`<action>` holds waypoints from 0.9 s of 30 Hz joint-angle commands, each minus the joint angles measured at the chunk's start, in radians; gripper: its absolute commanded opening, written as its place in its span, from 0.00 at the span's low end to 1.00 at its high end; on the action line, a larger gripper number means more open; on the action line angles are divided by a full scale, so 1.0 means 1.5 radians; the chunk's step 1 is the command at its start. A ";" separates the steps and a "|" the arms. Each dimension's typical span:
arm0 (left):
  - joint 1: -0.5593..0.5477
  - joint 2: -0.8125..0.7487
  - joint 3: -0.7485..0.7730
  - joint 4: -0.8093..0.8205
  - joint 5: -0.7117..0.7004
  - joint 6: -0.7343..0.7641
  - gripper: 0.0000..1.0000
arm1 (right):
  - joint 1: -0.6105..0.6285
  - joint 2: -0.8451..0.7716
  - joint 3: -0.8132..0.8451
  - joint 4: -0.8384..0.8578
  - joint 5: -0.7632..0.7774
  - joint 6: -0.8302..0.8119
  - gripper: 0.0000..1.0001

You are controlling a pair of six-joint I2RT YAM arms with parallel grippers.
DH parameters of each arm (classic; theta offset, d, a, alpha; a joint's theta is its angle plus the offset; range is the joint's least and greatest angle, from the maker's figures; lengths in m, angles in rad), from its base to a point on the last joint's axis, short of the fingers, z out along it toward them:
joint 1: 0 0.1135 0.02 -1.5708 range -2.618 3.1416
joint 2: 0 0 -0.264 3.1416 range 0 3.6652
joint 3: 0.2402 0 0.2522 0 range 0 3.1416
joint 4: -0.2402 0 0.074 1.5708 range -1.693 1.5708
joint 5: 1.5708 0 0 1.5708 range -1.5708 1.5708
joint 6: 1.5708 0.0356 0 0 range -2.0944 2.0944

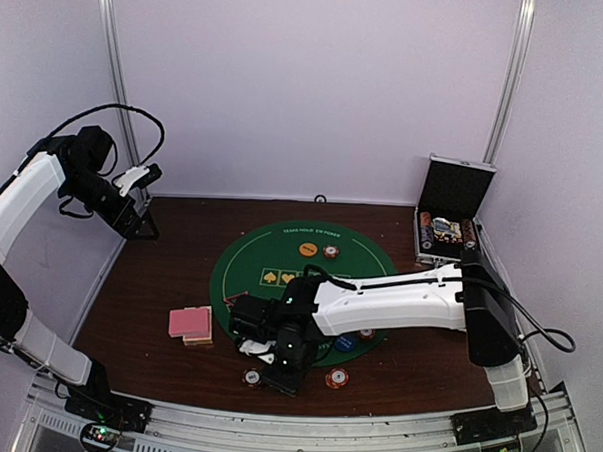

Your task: Distribute texas hold em gaming equipment

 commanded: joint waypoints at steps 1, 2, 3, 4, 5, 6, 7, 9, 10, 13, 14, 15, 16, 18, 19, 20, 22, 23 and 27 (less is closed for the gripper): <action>0.005 -0.016 0.017 -0.003 0.002 0.011 0.98 | 0.008 -0.016 -0.006 -0.003 0.016 0.004 0.50; 0.005 -0.016 0.017 -0.003 0.003 0.011 0.98 | 0.008 -0.016 -0.007 -0.001 0.016 0.004 0.49; 0.005 -0.016 0.017 -0.003 0.003 0.012 0.98 | 0.007 -0.016 -0.008 -0.001 0.016 0.004 0.47; 0.005 -0.017 0.017 -0.002 0.003 0.012 0.97 | 0.008 -0.016 -0.009 0.000 0.016 0.005 0.46; 0.005 -0.018 0.017 -0.003 0.002 0.012 0.98 | 0.008 -0.015 -0.010 0.000 0.016 0.005 0.44; 0.005 -0.018 0.018 -0.002 0.001 0.013 0.98 | 0.008 -0.017 -0.010 0.000 0.017 0.006 0.43; 0.005 -0.018 0.019 -0.003 0.000 0.014 0.98 | 0.008 -0.017 -0.011 0.001 0.017 0.006 0.41; 0.005 -0.018 0.020 -0.003 0.000 0.015 0.98 | 0.008 -0.016 -0.012 0.001 0.019 0.006 0.40; 0.005 -0.017 0.021 -0.003 0.000 0.015 0.98 | 0.008 -0.017 -0.012 0.001 0.020 0.006 0.40; 0.005 -0.017 0.021 -0.003 0.002 0.013 0.97 | 0.008 -0.018 -0.011 -0.001 0.024 0.006 0.36; 0.005 -0.017 0.021 -0.003 0.000 0.014 0.98 | 0.009 -0.019 -0.010 0.000 0.026 0.006 0.35; 0.005 -0.017 0.021 -0.003 0.000 0.015 0.98 | 0.008 -0.021 -0.010 0.000 0.028 0.006 0.34; 0.005 -0.018 0.021 -0.003 0.000 0.015 0.98 | 0.009 -0.024 -0.008 -0.001 0.032 0.005 0.32; 0.005 -0.017 0.021 -0.002 0.000 0.015 0.98 | 0.008 -0.031 -0.002 -0.007 0.039 0.003 0.30; 0.005 -0.017 0.021 -0.003 0.001 0.015 0.98 | 0.008 -0.032 0.003 -0.013 0.043 0.001 0.29; 0.005 -0.018 0.021 -0.003 0.001 0.015 0.98 | 0.009 -0.034 0.009 -0.019 0.046 0.000 0.28; 0.005 -0.018 0.022 -0.003 0.001 0.014 0.97 | 0.008 -0.040 0.020 -0.031 0.054 -0.003 0.26; 0.005 -0.019 0.023 -0.002 0.001 0.013 0.98 | 0.008 -0.042 0.026 -0.038 0.061 -0.003 0.25; 0.005 -0.020 0.023 -0.003 0.002 0.013 0.98 | 0.005 -0.056 0.047 -0.062 0.075 -0.002 0.22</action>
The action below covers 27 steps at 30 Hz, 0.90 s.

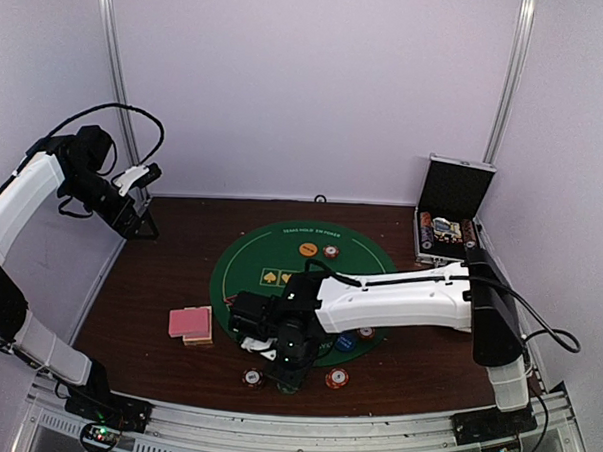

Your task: Distribute texas hold em gaming equipment

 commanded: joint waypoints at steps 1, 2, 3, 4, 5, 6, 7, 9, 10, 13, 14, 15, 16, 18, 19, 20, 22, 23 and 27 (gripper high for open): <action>0.005 -0.017 0.022 -0.001 0.001 0.011 0.97 | -0.003 -0.049 0.042 -0.036 0.036 0.000 0.21; 0.005 -0.017 0.022 -0.001 0.002 0.010 0.97 | -0.007 -0.054 0.049 -0.040 0.036 0.001 0.21; 0.005 -0.017 0.023 -0.001 0.002 0.009 0.98 | -0.012 -0.059 0.055 -0.043 0.036 0.001 0.21; 0.005 -0.017 0.023 -0.001 0.004 0.010 0.98 | -0.019 -0.062 0.062 -0.044 0.036 0.001 0.21; 0.005 -0.017 0.023 -0.002 0.005 0.010 0.98 | -0.027 -0.065 0.072 -0.050 0.036 0.001 0.21; 0.005 -0.017 0.023 -0.001 0.004 0.010 0.97 | -0.037 -0.068 0.082 -0.054 0.037 0.000 0.21; 0.005 -0.017 0.024 -0.002 0.005 0.010 0.98 | -0.049 -0.069 0.093 -0.059 0.044 -0.002 0.21; 0.005 -0.016 0.026 -0.001 0.004 0.010 0.98 | -0.084 -0.067 0.118 -0.071 0.061 -0.006 0.21; 0.005 -0.015 0.027 -0.001 0.005 0.009 0.98 | -0.103 -0.064 0.129 -0.079 0.066 -0.008 0.21; 0.005 -0.012 0.029 -0.001 0.005 0.008 0.98 | -0.166 -0.052 0.156 -0.091 0.087 -0.013 0.21; 0.005 -0.012 0.028 -0.001 0.005 0.008 0.98 | -0.189 -0.048 0.163 -0.091 0.093 -0.014 0.21; 0.005 -0.011 0.028 -0.001 0.006 0.008 0.98 | -0.212 -0.042 0.169 -0.092 0.098 -0.017 0.21; 0.005 -0.009 0.028 -0.002 0.006 0.009 0.98 | -0.235 -0.035 0.177 -0.090 0.105 -0.021 0.21; 0.005 -0.007 0.029 -0.001 0.008 0.009 0.98 | -0.277 -0.017 0.198 -0.087 0.111 -0.029 0.21; 0.005 -0.006 0.029 -0.001 0.008 0.009 0.98 | -0.297 -0.006 0.212 -0.085 0.114 -0.033 0.21; 0.005 -0.005 0.030 -0.001 0.008 0.009 0.98 | -0.314 0.007 0.227 -0.084 0.111 -0.036 0.22; 0.005 -0.003 0.032 -0.001 0.009 0.009 0.97 | -0.347 0.038 0.267 -0.081 0.111 -0.045 0.22; 0.005 -0.002 0.033 -0.001 0.008 0.009 0.97 | -0.362 0.055 0.285 -0.080 0.111 -0.049 0.22; 0.005 0.005 0.037 -0.001 0.008 0.009 0.98 | -0.409 0.130 0.365 -0.081 0.107 -0.055 0.22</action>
